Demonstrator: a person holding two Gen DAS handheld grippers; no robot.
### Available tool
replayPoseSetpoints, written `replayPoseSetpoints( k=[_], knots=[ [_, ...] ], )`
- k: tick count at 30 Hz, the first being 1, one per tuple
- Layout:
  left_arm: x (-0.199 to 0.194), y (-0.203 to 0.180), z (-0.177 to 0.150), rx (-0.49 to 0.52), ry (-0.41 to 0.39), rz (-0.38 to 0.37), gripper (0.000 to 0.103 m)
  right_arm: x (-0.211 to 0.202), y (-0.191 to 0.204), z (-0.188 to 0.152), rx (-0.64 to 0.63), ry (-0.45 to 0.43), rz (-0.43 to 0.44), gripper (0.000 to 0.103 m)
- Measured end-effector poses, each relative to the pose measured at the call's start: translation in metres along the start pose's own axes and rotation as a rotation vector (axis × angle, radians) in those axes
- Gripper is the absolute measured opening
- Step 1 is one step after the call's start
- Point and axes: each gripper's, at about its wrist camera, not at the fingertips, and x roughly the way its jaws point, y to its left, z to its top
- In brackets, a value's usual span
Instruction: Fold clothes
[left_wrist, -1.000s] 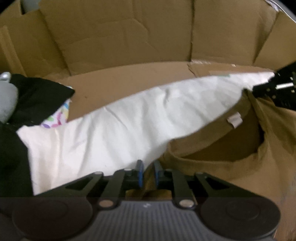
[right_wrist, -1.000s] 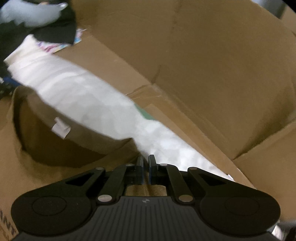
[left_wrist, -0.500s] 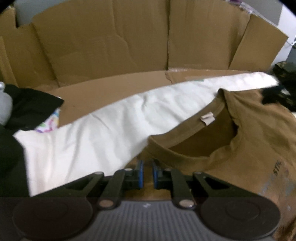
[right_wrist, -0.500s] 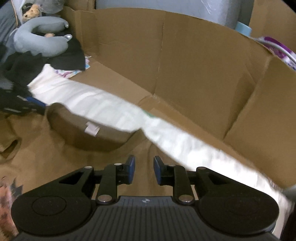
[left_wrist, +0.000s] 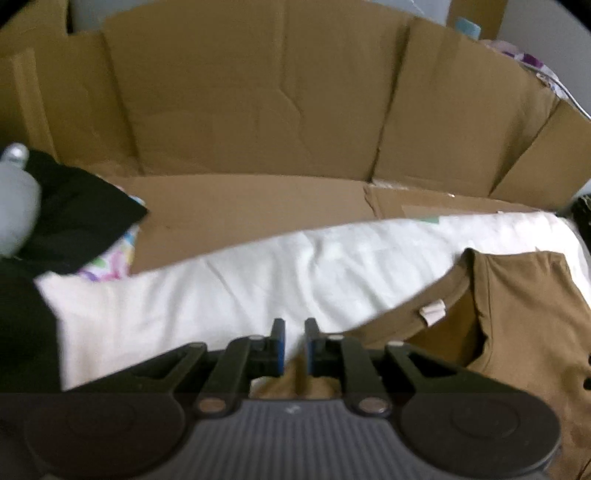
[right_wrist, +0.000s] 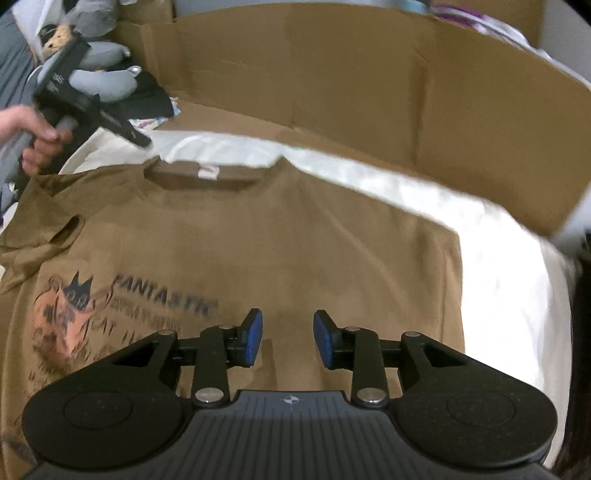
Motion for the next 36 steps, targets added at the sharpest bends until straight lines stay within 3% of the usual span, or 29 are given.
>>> replayPoseSetpoints(
  k=[3,7,12,15,19,25,30,33,36],
  knots=[
    [-0.022,0.005,0.000,-0.011,0.005,0.025,0.016,-0.016,-0.006,-0.018,0.035,0.022,-0.001,0.038],
    [-0.052,0.000,-0.012,-0.026,0.016,0.063,0.033,-0.041,-0.015,-0.032,0.068,0.012,-0.009,0.038],
    [-0.093,-0.010,-0.035,-0.075,0.048,0.112,0.033,-0.080,-0.025,-0.038,0.133,-0.024,0.000,0.041],
    [-0.132,-0.020,-0.043,-0.085,0.065,0.136,0.036,-0.106,-0.027,-0.039,0.162,-0.049,0.001,0.042],
    [-0.193,-0.038,-0.042,-0.066,0.079,0.196,0.048,-0.144,-0.032,-0.037,0.223,-0.082,0.017,0.042],
    [-0.266,-0.075,-0.013,-0.019,0.108,0.306,0.052,-0.202,-0.043,-0.027,0.309,-0.091,0.058,0.046],
    [-0.322,-0.111,0.024,-0.047,0.083,0.311,0.052,-0.258,-0.050,-0.005,0.356,-0.061,0.043,0.047],
    [-0.352,-0.137,0.052,-0.040,0.062,0.310,0.064,-0.298,-0.057,0.007,0.401,-0.050,0.065,0.048],
    [-0.374,-0.165,0.080,-0.056,0.082,0.316,0.064,-0.338,-0.062,0.021,0.403,-0.057,0.059,0.051]
  ],
)
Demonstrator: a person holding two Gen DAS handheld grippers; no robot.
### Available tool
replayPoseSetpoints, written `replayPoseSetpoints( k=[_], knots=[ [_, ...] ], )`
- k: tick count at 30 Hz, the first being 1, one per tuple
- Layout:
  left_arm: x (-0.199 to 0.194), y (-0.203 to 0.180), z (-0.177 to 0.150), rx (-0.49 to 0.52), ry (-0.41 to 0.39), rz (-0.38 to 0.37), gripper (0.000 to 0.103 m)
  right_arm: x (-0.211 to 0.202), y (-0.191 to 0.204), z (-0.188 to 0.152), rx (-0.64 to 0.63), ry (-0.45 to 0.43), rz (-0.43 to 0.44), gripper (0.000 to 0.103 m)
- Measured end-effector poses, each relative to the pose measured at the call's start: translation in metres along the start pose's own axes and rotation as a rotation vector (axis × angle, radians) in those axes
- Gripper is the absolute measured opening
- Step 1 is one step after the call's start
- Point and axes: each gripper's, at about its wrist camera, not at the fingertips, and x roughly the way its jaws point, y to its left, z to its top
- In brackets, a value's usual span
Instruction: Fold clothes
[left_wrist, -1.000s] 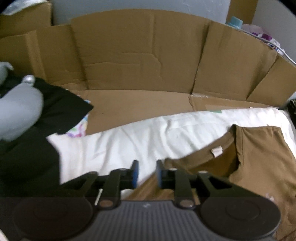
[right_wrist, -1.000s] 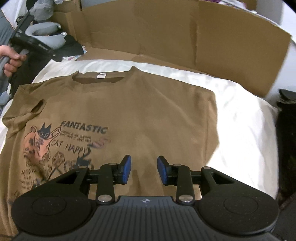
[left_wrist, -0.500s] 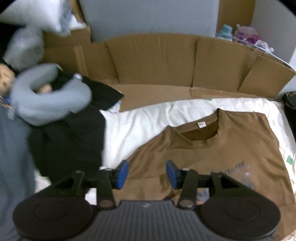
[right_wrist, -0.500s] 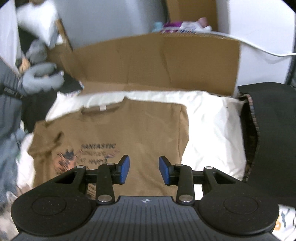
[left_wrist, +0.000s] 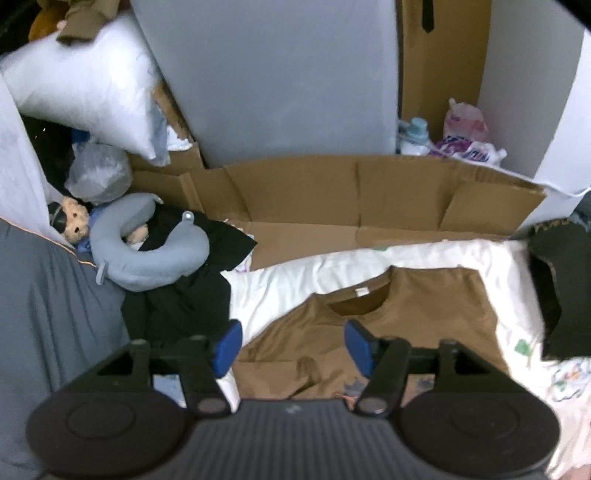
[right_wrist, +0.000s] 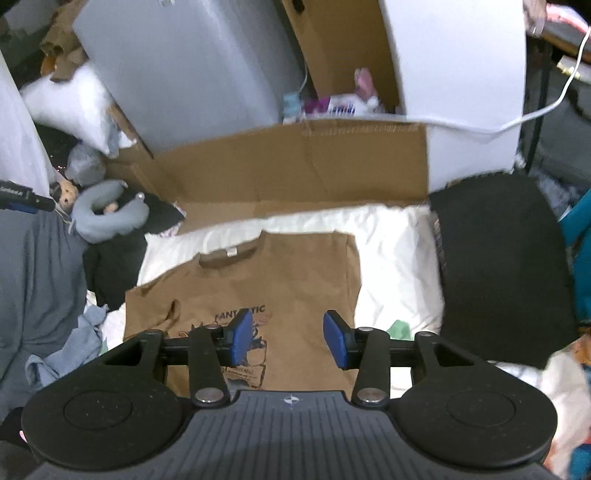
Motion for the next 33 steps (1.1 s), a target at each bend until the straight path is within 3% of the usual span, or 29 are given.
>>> replayPoseSetpoints(
  k=[5,9,13,18,21,25,30,33],
  knots=[
    [-0.042,-0.034,0.027,-0.019,0.010,-0.029,0.069,-0.058,-0.003,0.030,-0.022,0.029,0.017,0.051],
    [-0.065,-0.057,0.035,-0.043,0.020,-0.050,0.071,-0.106,-0.009,0.056,-0.077,0.065,0.027,0.064],
    [-0.086,-0.077,0.036,-0.057,0.035,-0.071,0.071,-0.152,-0.014,0.076,-0.122,0.100,0.048,0.065],
    [-0.103,-0.085,0.037,-0.131,0.060,-0.067,0.071,-0.206,-0.017,0.091,-0.186,0.077,0.033,0.071],
    [-0.109,-0.083,0.036,-0.219,0.039,-0.078,0.078,-0.228,-0.021,0.094,-0.197,0.055,0.018,0.072],
    [-0.101,-0.074,0.026,-0.321,0.041,-0.102,0.079,-0.232,-0.028,0.088,-0.178,0.045,-0.010,0.072],
    [-0.085,-0.073,0.025,-0.333,0.062,-0.133,0.079,-0.217,-0.037,0.071,-0.185,0.045,-0.058,0.072],
    [-0.064,-0.085,0.027,-0.284,0.064,-0.146,0.079,-0.199,-0.050,0.061,-0.119,0.034,-0.067,0.072]
  ],
)
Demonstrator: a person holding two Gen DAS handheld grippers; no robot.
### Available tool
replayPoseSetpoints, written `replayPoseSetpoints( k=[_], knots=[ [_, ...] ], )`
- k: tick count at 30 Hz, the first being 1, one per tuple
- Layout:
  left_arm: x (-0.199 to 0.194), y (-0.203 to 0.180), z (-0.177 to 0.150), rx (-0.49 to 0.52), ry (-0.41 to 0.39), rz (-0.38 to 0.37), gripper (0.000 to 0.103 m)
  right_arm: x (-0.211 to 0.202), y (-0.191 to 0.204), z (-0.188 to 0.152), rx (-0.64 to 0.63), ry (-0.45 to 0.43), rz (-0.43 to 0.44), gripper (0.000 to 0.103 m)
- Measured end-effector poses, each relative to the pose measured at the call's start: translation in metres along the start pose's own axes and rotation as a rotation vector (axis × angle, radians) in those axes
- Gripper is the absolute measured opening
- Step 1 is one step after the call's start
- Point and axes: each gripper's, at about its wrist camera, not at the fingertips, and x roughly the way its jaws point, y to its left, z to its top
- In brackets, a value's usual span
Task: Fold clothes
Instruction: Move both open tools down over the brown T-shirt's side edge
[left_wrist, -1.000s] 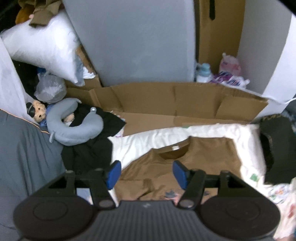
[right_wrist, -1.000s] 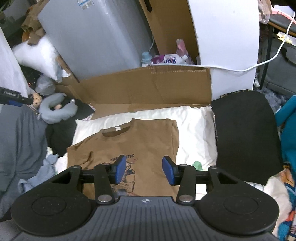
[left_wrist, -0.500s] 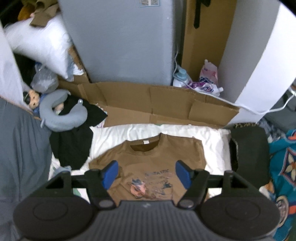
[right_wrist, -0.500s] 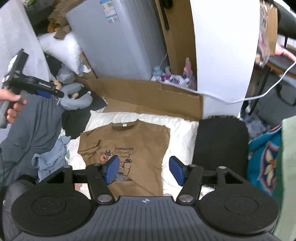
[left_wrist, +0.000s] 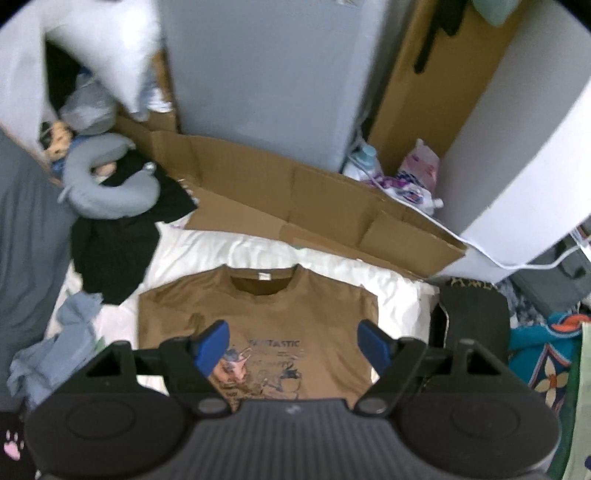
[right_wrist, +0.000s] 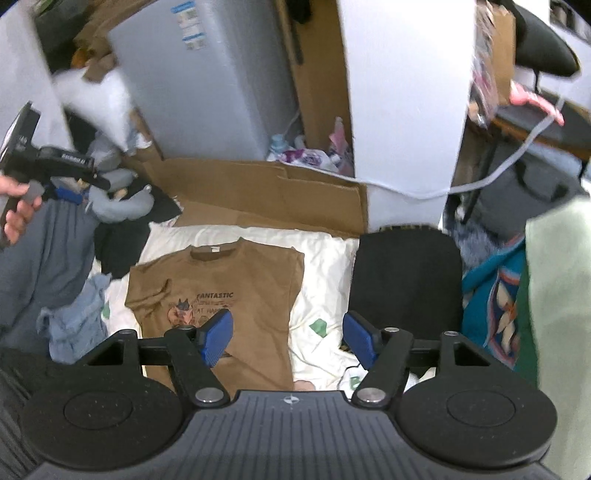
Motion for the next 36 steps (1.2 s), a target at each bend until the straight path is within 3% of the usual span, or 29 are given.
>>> replayPoseSetpoints(
  k=[4,9,14,23,27,33,36],
  knots=[
    [0.043,-0.017,-0.004,0.060,0.013,0.031,0.079,0.040,-0.006,-0.022,0.039,-0.030,-0.061,0.072],
    [0.104,-0.034,-0.011,0.081,0.052,0.001,0.079,0.102,-0.017,-0.036,0.089,-0.052,-0.063,0.072],
    [0.163,-0.057,-0.013,0.207,-0.048,-0.057,0.083,0.169,-0.029,-0.044,0.180,-0.057,-0.059,0.072],
    [0.296,-0.073,-0.011,0.295,-0.165,-0.135,0.082,0.282,-0.043,-0.080,0.112,-0.071,-0.055,0.072],
    [0.345,-0.062,-0.018,0.305,-0.107,-0.121,0.081,0.308,-0.058,-0.099,0.192,-0.097,-0.060,0.072],
    [0.365,-0.072,-0.031,0.457,-0.070,-0.116,0.080,0.331,-0.070,-0.112,0.257,-0.093,-0.102,0.072],
    [0.357,-0.085,-0.023,0.504,-0.061,-0.214,0.080,0.345,-0.072,-0.120,0.239,-0.086,-0.116,0.072]
  ],
)
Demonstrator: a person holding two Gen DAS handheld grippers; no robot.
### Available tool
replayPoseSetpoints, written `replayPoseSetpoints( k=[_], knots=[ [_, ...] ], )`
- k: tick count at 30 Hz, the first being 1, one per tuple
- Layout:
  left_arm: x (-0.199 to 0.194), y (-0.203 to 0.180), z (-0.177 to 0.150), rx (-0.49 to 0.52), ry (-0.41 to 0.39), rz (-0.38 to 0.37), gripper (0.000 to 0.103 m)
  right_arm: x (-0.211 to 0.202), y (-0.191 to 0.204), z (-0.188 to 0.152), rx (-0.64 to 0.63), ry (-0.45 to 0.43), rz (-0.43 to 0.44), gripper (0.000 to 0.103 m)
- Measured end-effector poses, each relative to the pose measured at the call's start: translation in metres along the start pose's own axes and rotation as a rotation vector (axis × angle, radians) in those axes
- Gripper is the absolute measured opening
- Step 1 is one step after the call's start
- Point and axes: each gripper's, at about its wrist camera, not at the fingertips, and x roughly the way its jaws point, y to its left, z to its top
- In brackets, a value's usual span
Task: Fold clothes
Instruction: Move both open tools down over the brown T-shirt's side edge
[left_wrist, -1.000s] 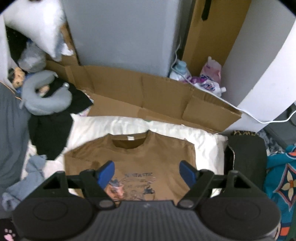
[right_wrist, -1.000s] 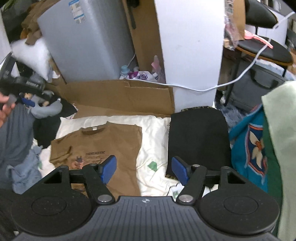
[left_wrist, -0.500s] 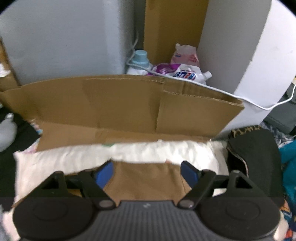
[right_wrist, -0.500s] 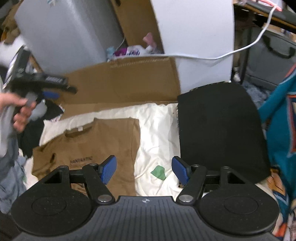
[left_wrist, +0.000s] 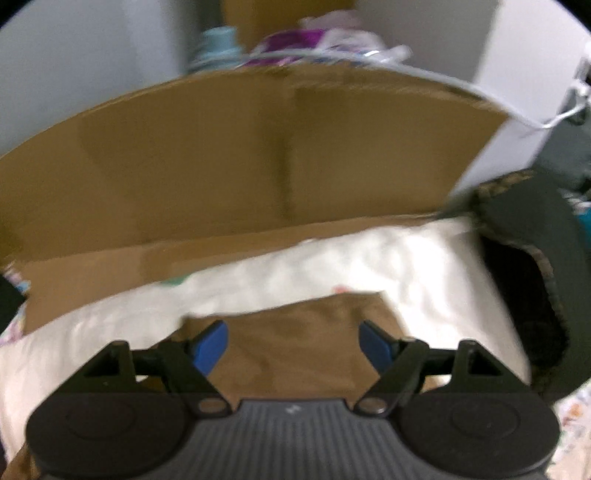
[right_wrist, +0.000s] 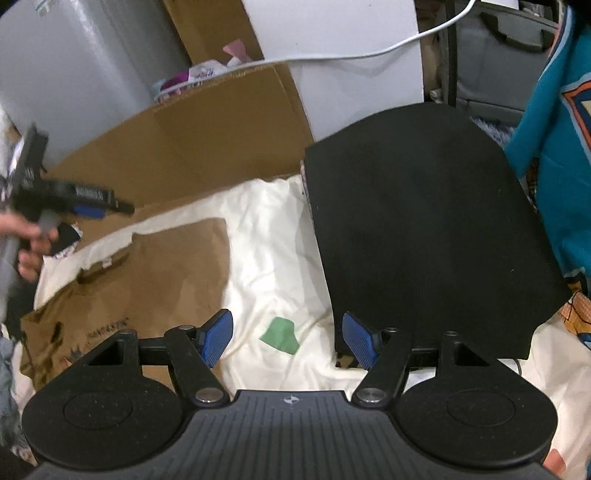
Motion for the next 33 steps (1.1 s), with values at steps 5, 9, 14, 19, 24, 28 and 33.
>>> replayPoseSetpoints(
  k=[5,9,14,19,24,28,33],
  knots=[
    [-0.011,-0.012,0.024,-0.014,0.006,-0.095,0.082,0.013,-0.014,-0.019,0.017,-0.053,-0.032,0.072],
    [-0.015,-0.023,0.027,0.030,0.029,-0.107,0.082,0.020,-0.024,-0.036,0.061,-0.072,-0.017,0.072],
    [-0.010,-0.028,0.021,0.044,0.074,-0.121,0.082,0.032,-0.018,-0.046,0.063,-0.070,-0.007,0.072],
    [0.004,-0.020,0.007,0.013,0.061,-0.183,0.082,0.045,0.006,-0.046,0.043,-0.065,0.012,0.072],
    [0.027,-0.011,-0.015,0.041,0.078,-0.225,0.082,0.062,0.026,-0.040,-0.007,-0.026,-0.009,0.072],
    [0.035,0.001,-0.032,0.098,0.065,-0.257,0.082,0.078,0.039,-0.026,-0.002,0.025,-0.005,0.072],
    [0.049,0.027,-0.054,0.066,0.052,-0.316,0.082,0.102,0.059,-0.011,0.043,0.102,0.015,0.072]
  ],
)
